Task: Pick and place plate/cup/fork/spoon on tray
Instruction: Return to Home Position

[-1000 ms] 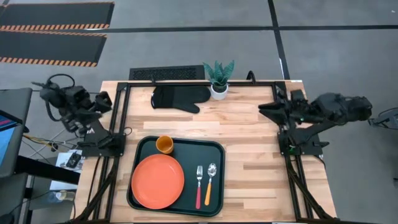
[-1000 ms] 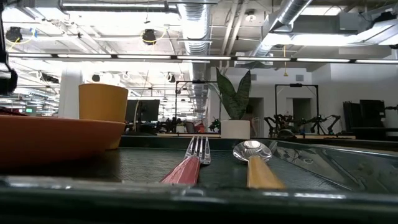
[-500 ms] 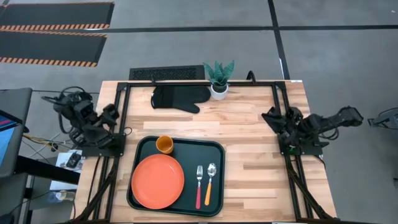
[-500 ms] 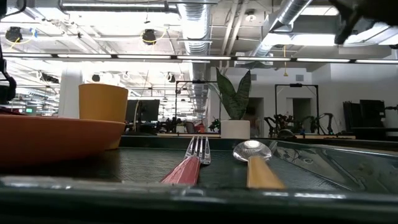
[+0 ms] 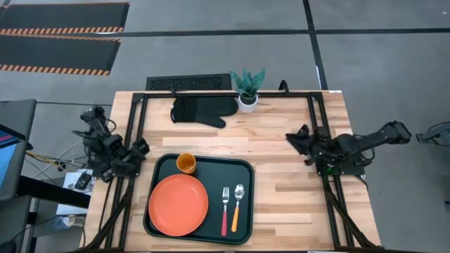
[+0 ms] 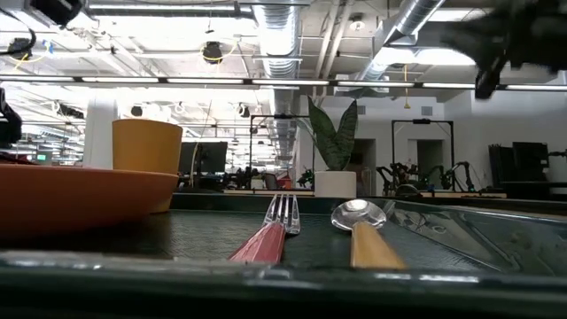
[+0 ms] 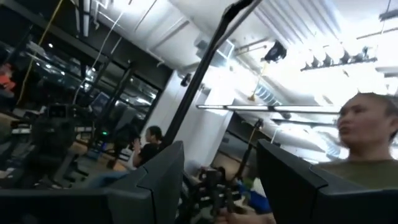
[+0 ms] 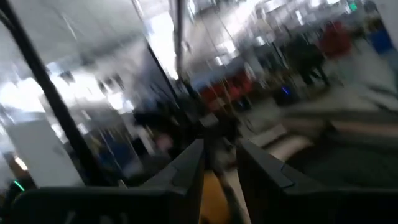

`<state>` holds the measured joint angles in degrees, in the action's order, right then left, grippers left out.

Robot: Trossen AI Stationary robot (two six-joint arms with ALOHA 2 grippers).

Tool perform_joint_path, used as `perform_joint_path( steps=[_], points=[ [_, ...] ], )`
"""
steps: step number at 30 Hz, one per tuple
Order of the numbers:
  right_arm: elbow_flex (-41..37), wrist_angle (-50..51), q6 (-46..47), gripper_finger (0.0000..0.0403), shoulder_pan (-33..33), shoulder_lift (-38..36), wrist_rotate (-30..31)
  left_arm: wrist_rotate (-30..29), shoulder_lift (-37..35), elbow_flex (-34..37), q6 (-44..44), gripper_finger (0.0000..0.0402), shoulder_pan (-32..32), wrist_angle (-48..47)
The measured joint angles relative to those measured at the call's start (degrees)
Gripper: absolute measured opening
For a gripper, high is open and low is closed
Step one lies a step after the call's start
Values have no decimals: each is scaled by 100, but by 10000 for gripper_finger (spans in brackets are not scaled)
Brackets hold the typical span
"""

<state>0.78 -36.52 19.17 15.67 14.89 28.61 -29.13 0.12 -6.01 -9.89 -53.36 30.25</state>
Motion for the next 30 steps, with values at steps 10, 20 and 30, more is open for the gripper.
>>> perform_joint_path(
  steps=[10,20,30],
  points=[
    [-4,2652,823,119,-431,6,303,-249,-4,538,330,185,52,-49],
    [-4,3046,620,119,-683,7,83,-406,11,543,58,185,217,-846],
    [16,2421,289,119,-317,-471,-1045,-407,9,554,396,185,539,-81]
  ],
)
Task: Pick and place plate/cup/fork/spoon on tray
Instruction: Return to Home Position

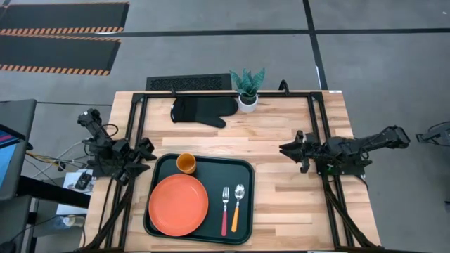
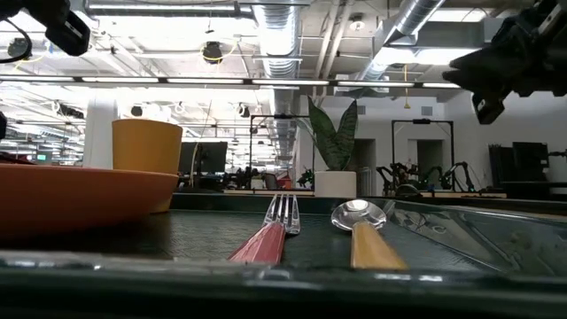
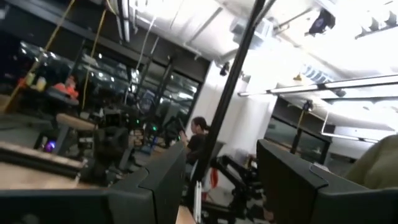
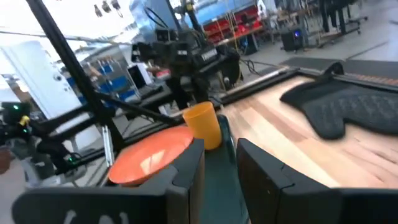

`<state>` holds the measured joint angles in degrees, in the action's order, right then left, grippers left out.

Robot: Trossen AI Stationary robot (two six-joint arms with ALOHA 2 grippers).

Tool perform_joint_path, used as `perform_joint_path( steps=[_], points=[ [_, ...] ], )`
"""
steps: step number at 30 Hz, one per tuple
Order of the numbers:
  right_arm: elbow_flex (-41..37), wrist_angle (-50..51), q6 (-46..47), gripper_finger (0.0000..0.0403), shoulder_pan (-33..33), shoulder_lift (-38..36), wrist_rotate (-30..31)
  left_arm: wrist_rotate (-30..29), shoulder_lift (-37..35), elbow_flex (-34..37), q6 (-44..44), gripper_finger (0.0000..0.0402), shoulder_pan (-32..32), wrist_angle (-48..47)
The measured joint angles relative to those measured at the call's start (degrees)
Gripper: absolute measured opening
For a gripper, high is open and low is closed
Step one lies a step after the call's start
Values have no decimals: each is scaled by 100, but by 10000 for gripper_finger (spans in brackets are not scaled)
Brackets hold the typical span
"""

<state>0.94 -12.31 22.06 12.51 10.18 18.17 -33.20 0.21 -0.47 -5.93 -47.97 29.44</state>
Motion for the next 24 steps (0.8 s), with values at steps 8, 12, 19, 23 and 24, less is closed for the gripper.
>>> perform_joint_path(
  steps=[8,12,19,23,24],
  points=[
    [6,485,323,119,537,-734,-199,259,0,4,-22,185,273,55],
    [6,60,73,119,1067,-1015,-131,547,0,4,-415,185,443,166],
    [8,-95,-344,119,1748,-1008,1160,297,0,7,-862,185,801,149],
    [8,-199,-503,119,1946,-1008,1368,543,0,9,-1187,185,1158,130],
    [8,-192,-500,119,1974,-1008,1391,658,0,9,-1255,185,1263,130]
  ],
)
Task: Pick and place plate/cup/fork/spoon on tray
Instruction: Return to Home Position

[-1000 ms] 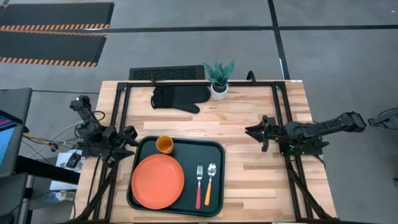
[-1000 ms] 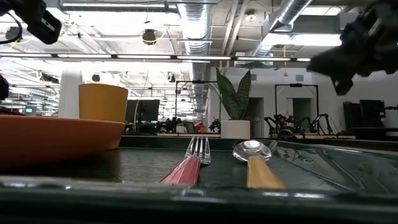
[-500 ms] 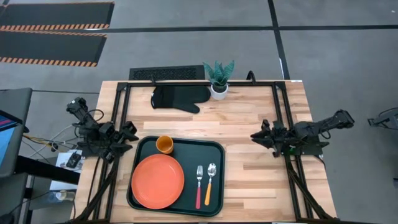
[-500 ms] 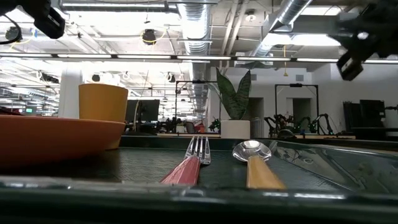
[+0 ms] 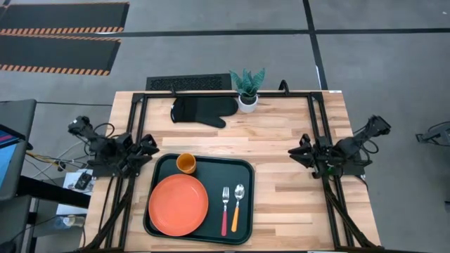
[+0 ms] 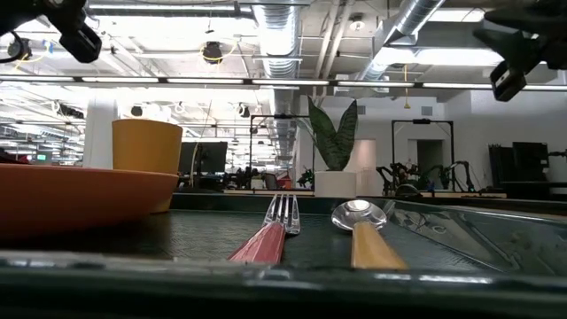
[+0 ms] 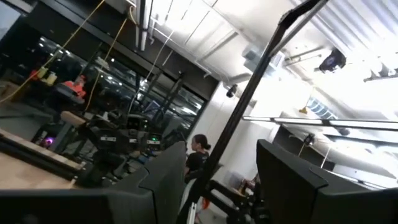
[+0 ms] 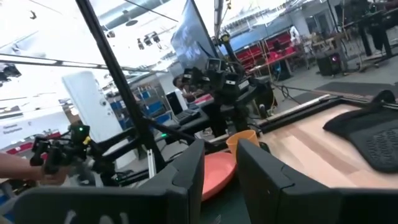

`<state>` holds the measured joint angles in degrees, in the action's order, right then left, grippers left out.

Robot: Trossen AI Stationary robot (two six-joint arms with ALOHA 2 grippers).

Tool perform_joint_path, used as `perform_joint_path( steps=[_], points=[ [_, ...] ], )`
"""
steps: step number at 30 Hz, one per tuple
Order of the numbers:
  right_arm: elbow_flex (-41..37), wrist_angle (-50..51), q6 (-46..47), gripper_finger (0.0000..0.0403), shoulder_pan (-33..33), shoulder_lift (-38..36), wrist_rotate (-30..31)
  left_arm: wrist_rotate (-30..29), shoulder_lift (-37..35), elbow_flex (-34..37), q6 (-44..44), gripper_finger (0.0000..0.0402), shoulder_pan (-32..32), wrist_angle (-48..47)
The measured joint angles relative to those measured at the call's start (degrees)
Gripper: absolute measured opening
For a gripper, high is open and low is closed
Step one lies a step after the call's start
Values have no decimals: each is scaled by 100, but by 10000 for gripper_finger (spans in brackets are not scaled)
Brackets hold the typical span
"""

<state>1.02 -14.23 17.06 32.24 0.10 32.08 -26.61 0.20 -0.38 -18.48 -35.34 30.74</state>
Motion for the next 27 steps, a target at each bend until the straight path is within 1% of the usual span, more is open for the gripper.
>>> perform_joint_path(
  steps=[4,7,11,14,16,19,24,27],
  points=[
    [0,-130,-67,119,110,0,18,343,-2,0,-154,185,447,-121],
    [0,-281,-359,119,183,2,-97,410,-2,0,-416,185,786,-503],
    [0,-212,-861,119,254,2,-545,643,0,0,-773,185,1226,-1156],
    [0,173,-985,119,262,2,-632,822,3,0,-534,185,1477,-1293],
    [-1,489,-887,119,224,4,-548,837,0,0,-290,185,1610,-1313],
    [-50,670,-771,119,126,7,-483,832,0,0,11,185,1746,-1425],
    [-52,870,-765,119,-83,4,-474,581,1,0,415,185,1819,-1715],
    [-55,917,-770,119,-231,4,-475,475,3,0,348,185,1821,-1929]
  ],
)
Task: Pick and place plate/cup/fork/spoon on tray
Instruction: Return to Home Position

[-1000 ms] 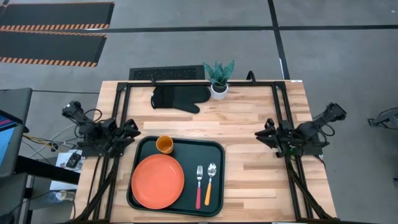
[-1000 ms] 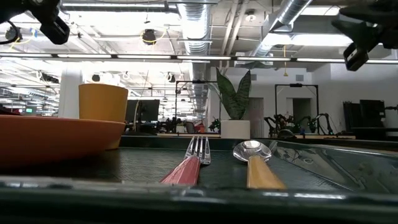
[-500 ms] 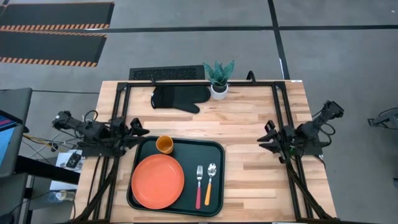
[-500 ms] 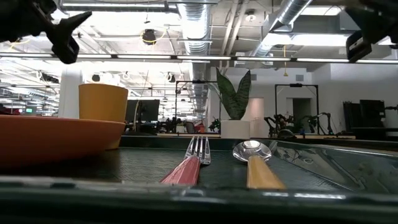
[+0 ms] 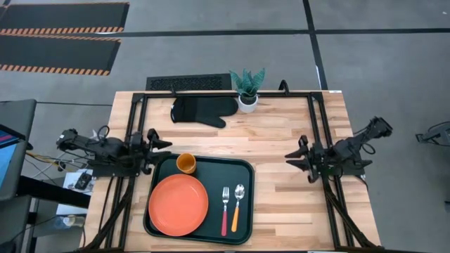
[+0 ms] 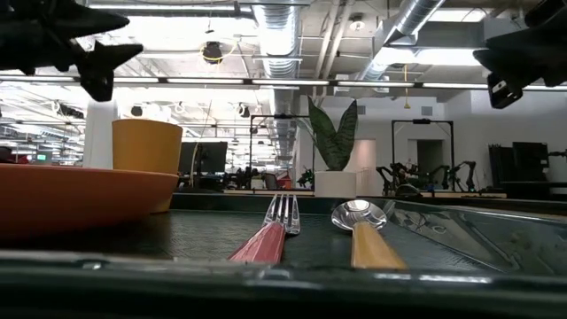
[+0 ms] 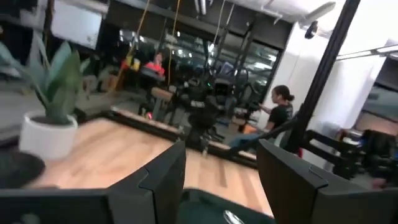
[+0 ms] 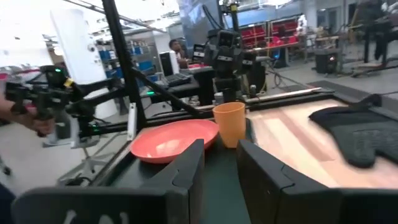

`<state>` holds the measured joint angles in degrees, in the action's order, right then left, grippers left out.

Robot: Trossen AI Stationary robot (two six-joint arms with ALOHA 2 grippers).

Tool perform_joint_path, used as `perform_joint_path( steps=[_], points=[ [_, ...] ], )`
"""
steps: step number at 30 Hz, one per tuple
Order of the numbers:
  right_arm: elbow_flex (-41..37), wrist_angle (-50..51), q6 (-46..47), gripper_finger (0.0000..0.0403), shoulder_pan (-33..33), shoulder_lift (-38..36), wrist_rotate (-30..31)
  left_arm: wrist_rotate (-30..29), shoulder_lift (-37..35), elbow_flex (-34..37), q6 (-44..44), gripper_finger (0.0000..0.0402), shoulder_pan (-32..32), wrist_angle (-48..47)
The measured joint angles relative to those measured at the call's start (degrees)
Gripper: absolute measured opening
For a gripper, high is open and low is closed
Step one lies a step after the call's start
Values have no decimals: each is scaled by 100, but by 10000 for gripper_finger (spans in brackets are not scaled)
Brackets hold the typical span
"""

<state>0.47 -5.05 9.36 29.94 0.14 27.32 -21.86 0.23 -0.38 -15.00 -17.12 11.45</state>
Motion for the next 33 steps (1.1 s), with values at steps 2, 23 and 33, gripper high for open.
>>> perform_joint_path(
  steps=[2,23,33],
  points=[
    [0,13,-135,119,-91,0,-3,81,-2,0,-332,185,-2,-171],
    [-13,76,-489,119,-496,28,-25,1651,-2,0,-414,185,588,-884],
    [-15,78,-487,119,-492,28,-25,1507,2,0,-358,185,614,-857]
  ],
)
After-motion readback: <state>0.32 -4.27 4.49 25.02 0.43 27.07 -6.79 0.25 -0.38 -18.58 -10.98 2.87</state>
